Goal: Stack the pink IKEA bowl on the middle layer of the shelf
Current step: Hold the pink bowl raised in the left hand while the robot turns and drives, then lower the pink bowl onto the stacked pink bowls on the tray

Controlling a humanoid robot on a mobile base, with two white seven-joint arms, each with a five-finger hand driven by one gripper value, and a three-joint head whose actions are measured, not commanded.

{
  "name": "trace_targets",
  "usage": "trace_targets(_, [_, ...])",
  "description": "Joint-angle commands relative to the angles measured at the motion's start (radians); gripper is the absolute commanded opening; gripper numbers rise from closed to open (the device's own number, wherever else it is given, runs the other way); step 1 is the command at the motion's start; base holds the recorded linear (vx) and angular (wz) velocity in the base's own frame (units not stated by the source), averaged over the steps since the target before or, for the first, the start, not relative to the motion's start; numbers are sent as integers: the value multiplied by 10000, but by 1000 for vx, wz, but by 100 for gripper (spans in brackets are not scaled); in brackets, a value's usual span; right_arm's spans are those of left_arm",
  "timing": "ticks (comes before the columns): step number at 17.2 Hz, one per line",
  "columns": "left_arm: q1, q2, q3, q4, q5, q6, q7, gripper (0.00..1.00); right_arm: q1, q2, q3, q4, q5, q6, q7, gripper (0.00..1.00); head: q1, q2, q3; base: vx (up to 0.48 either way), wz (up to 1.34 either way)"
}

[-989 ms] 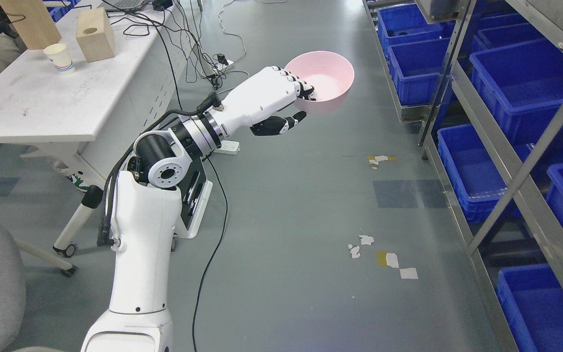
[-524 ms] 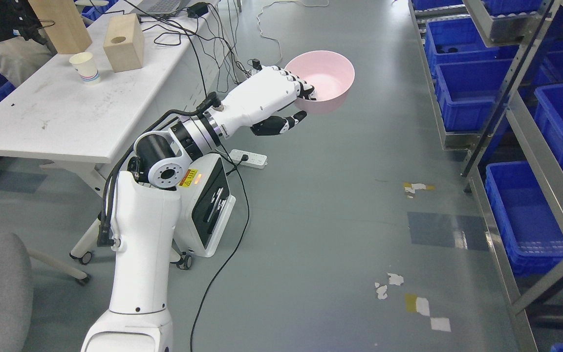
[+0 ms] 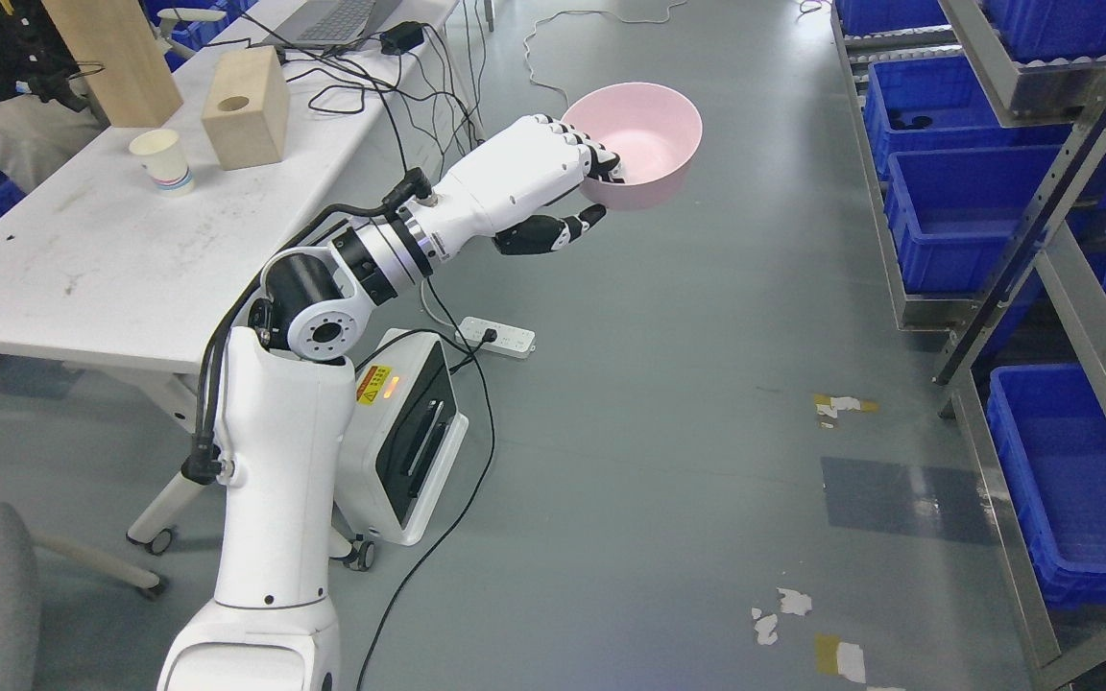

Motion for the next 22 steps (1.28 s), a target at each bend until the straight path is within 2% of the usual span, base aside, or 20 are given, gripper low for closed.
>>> trace_targets(1, [-128, 175, -63, -7, 80, 9, -13, 1, 231, -175, 1, -174, 2, 8, 7, 100, 0, 0, 0, 206, -120])
trace_targets(6, [-37, 175, -414, 24, 232, 40, -28, 1, 231, -175, 1, -174, 2, 8, 7, 100, 0, 0, 0, 178, -603])
trace_targets(11, [-143, 175, -1106, 85, 446, 70, -28, 2, 231, -175, 1, -174, 2, 8, 7, 100, 0, 0, 0, 150, -1302])
trace_targets(18, [-2748, 175, -95, 116, 923, 1080, -471, 2, 231, -175, 1, -174, 2, 8, 7, 100, 0, 0, 0, 87, -1317])
trace_targets(22, [-2828, 175, -109, 1202, 435, 1313, -535, 2, 231, -175, 1, -174, 2, 8, 7, 100, 0, 0, 0, 86, -1112])
